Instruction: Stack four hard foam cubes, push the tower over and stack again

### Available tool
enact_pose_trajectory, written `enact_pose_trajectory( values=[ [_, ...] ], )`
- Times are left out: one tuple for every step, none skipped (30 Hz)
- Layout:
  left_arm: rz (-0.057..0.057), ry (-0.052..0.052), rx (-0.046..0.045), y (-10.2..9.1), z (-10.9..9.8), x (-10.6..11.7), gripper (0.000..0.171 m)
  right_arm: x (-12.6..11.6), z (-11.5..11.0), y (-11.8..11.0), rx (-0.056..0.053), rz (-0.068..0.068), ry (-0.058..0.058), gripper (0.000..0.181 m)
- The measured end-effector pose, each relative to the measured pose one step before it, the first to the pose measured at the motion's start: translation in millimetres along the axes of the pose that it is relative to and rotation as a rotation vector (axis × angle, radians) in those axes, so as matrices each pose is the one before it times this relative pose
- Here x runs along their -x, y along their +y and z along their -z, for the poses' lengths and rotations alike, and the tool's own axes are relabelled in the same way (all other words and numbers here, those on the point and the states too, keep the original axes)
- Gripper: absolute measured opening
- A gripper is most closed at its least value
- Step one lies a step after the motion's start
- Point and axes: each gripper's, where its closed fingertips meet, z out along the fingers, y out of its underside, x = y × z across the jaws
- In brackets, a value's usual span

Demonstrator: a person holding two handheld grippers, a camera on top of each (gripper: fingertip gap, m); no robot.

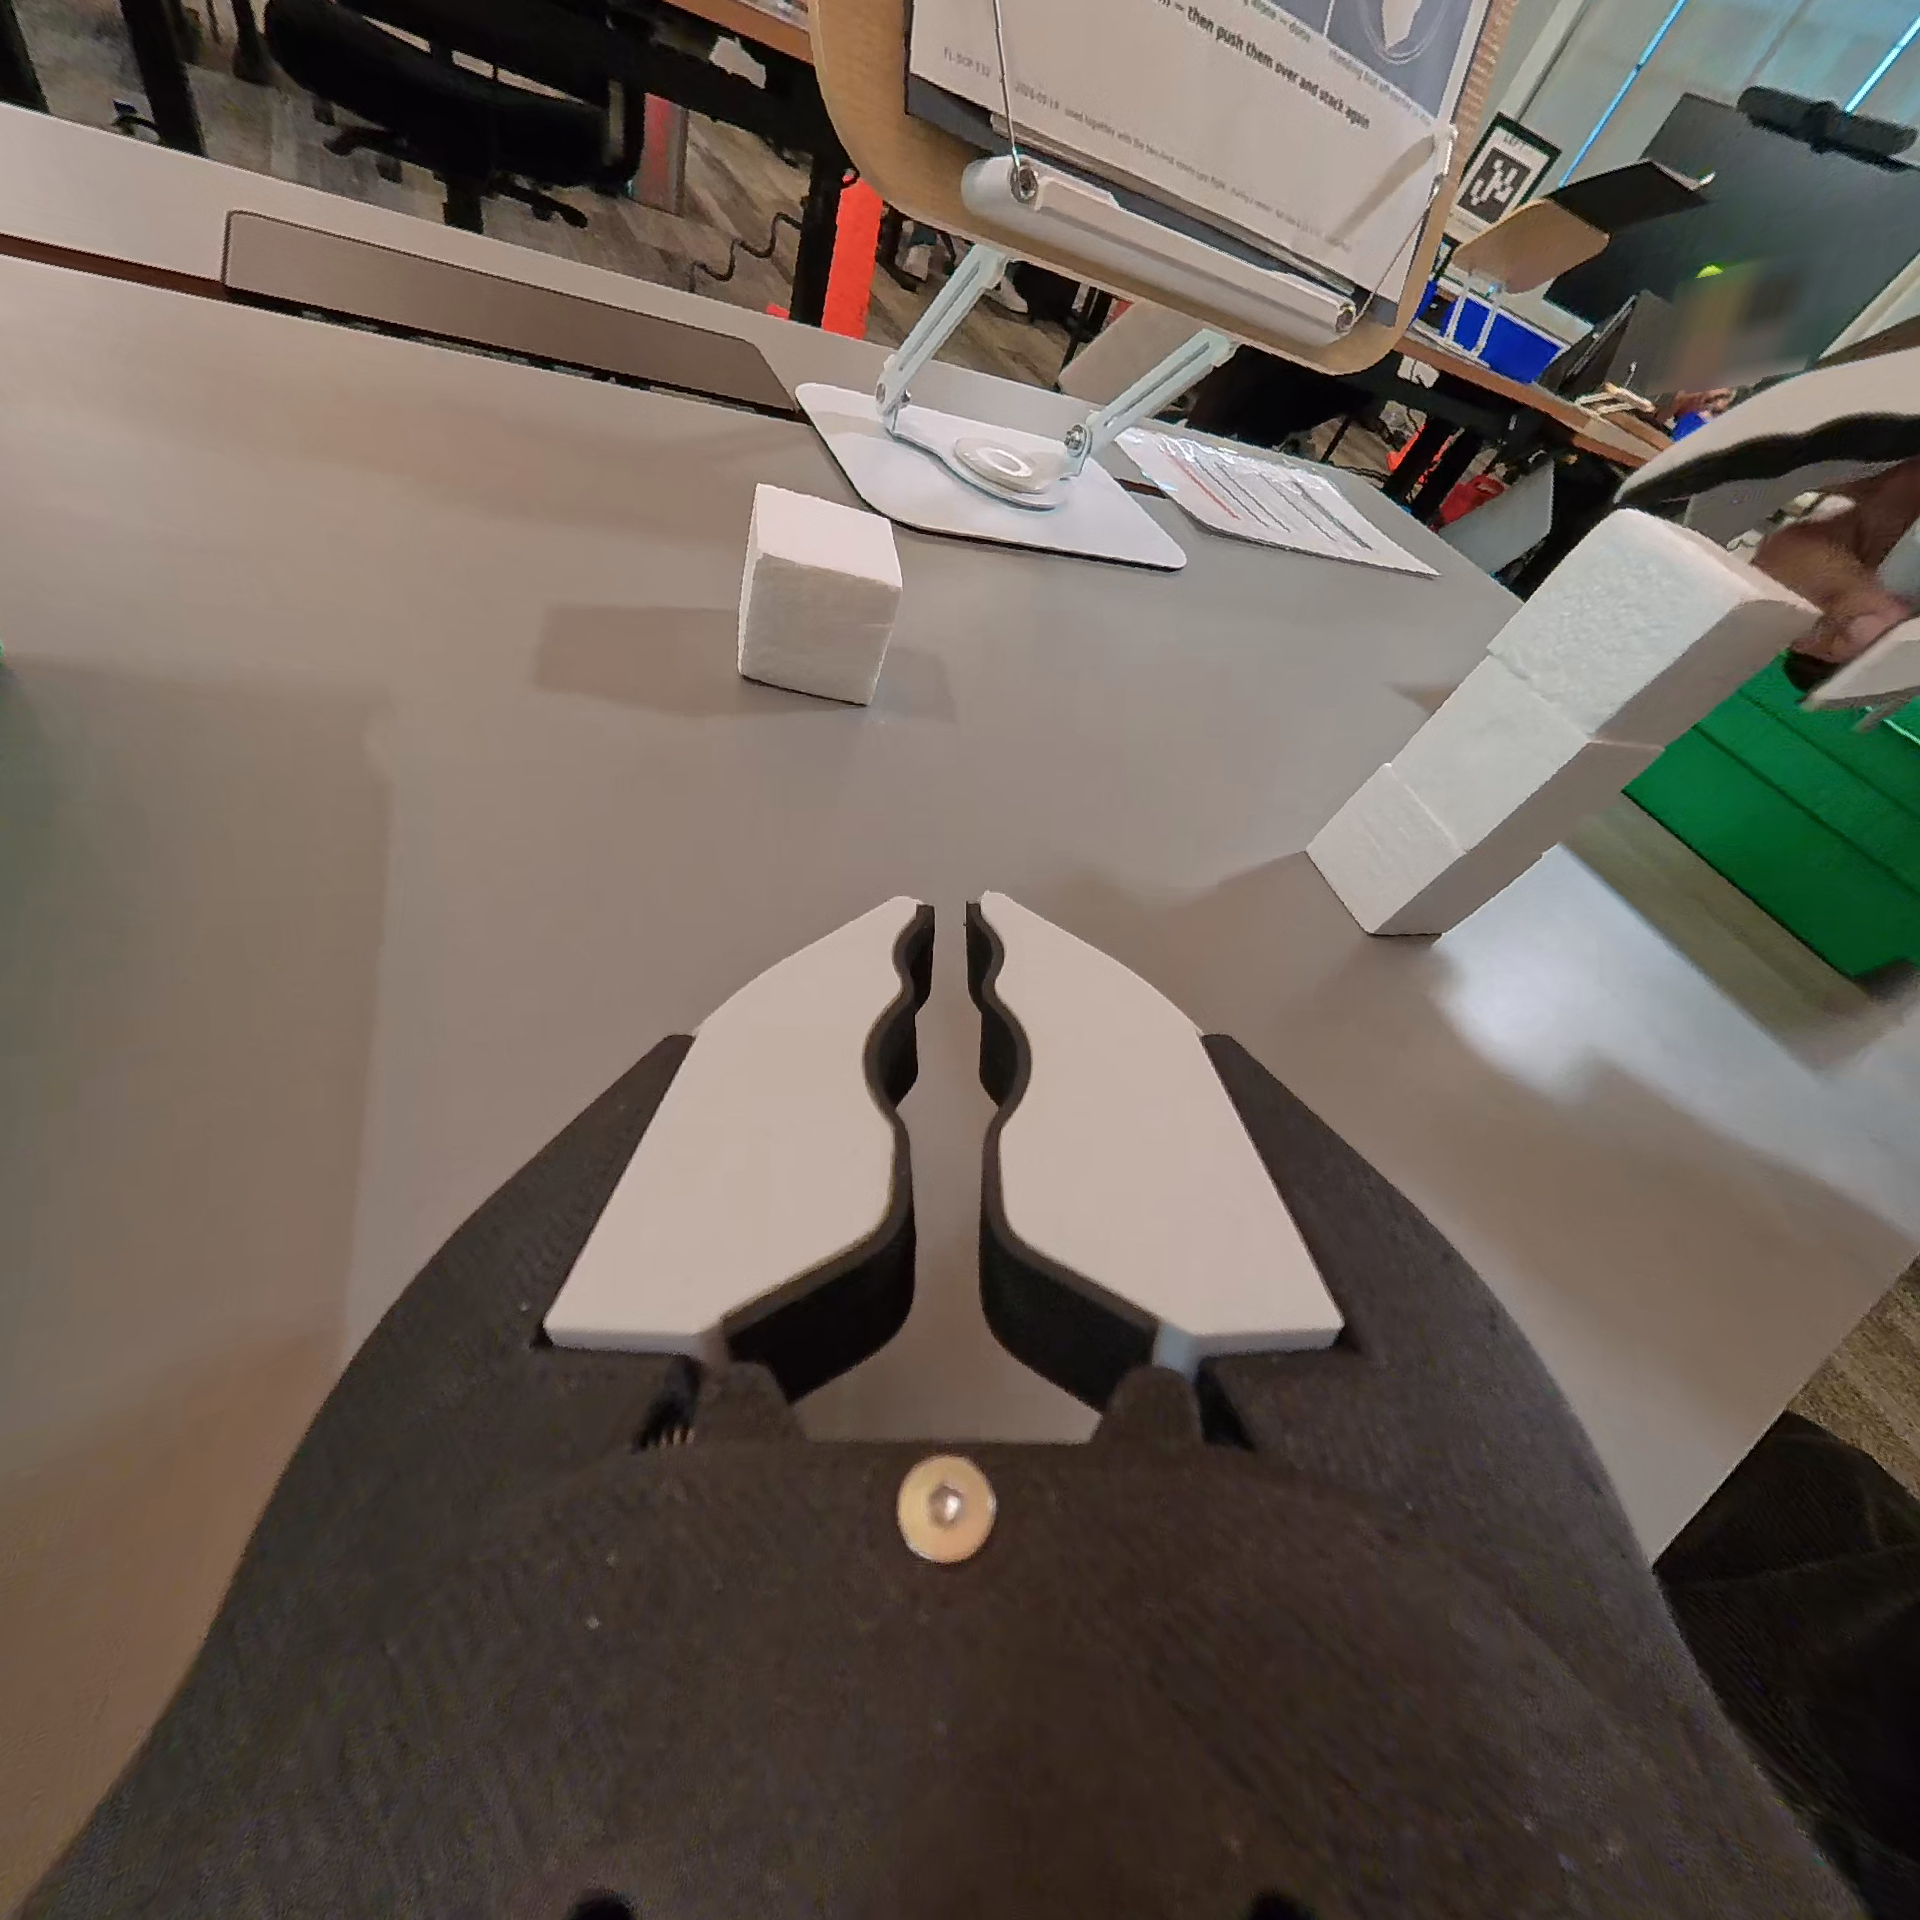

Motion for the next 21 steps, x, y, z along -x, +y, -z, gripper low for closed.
enact_pose_trajectory(
  values=[
    [0.0006, 0.0000, 0.00244, 0.49, -0.25, 0.05, 0.006, 1.07, 2.73, -3.30, -0.0094, -0.0203, -0.0093, 0.093],
    [0.0012, 0.0005, 0.00272, 0.42, -0.26, 0.21, 0.006, -0.16, 3.39, -3.96, -0.0125, -0.0113, 0.0012, 0.097],
    [0.0016, 0.0003, 0.00246, 0.44, -0.27, 0.08, 0.006, -0.65, 4.24, -5.50, -0.0230, -0.0033, 0.0070, 0.098],
    [0.0014, 0.0004, 0.00252, 0.52, -0.05, 0.04, 0.006, -0.67, 4.97, -7.66, -0.0365, -0.0015, 0.0087, 0.098],
    [0.0011, -0.0003, 0.00207, 0.28, -0.03, 0.09, 0.006, -1.56, 5.80, -10.38, -0.0497, 0.0001, 0.0158, 0.097],
    [0.0003, -0.0013, 0.00032, 0.00, 0.07, -0.02, 0.006, -1.66, 6.43, -13.08, -0.0636, 0.0005, 0.0184, 0.097],
    [-0.0007, -0.0013, -0.00078, -0.11, 0.12, 0.08, 0.006, -2.04, 6.83, -15.19, -0.0733, 0.0016, 0.0232, 0.096],
    [-0.0011, -0.0008, -0.00039, -0.09, 0.01, 0.02, 0.006, -3.56, 6.95, -16.69, -0.0789, 0.0018, 0.0368, 0.095],
    [-0.0007, -0.0001, 0.00087, 0.13, -0.06, -0.10, 0.006, -4.28, 6.78, -16.85, -0.0772, 0.0015, 0.0445, 0.093],
    [-0.0004, 0.0001, 0.00090, 0.19, -0.16, -0.06, 0.006, -3.19, 6.49, -16.38, -0.0721, 0.0033, 0.0398, 0.091],
    [-0.0004, 0.0004, 0.00039, 0.12, -0.19, -0.10, 0.006, -2.63, 6.15, -15.54, -0.0647, 0.0067, 0.0384, 0.089],
    [-0.0005, 0.0003, 0.00053, 0.00, -0.23, -0.06, 0.006, -2.97, 5.50, -14.03, -0.0545, 0.0098, 0.0410, 0.084],
    [-0.0004, 0.0002, 0.00062, 0.05, -0.09, -0.03, 0.006, -2.10, 4.77, -11.93, -0.0431, 0.0145, 0.0364, 0.080],
    [-0.0008, 0.0007, 0.00005, 0.11, 0.03, -0.30, 0.006, -1.12, 3.96, -9.51, -0.0305, 0.0208, 0.0319, 0.077],
    [-0.0014, 0.0002, -0.00056, -0.06, 0.02, -0.21, 0.006, 0.01, 3.23, -7.55, -0.0242, 0.0249, 0.0265, 0.074],
    [-0.0020, 0.0000, -0.00054, -0.16, 0.11, -0.10, 0.006, 1.22, 2.76, -5.20, -0.0180, 0.0280, 0.0197, 0.072],
    [-0.0015, 0.0000, 0.00002, 0.09, 0.09, -0.08, 0.006, 1.04, 2.21, -2.29, -0.0101, 0.0276, 0.0202, 0.069],
    [-0.0002, -0.0001, -0.00020, 0.05, 0.20, 0.01, 0.006, 1.63, 1.80, 1.25, 0.0023, 0.0202, 0.0117, 0.065],
    [0.0009, -0.0001, -0.00100, -0.20, 0.15, 0.03, 0.006, 2.74, 1.10, 3.40, 0.0111, 0.0010, -0.0074, 0.061],
    [0.0017, -0.0002, -0.00133, -0.26, 0.25, 0.14, 0.006, -0.01, 0.45, 2.45, 0.0014, -0.0335, -0.0012, 0.060],
    [0.0018, 0.0000, -0.00165, -0.29, 0.17, 0.03, 0.006, -2.17, 0.47, 0.88, -0.0101, -0.0436, 0.0064, 0.060]
  ],
)
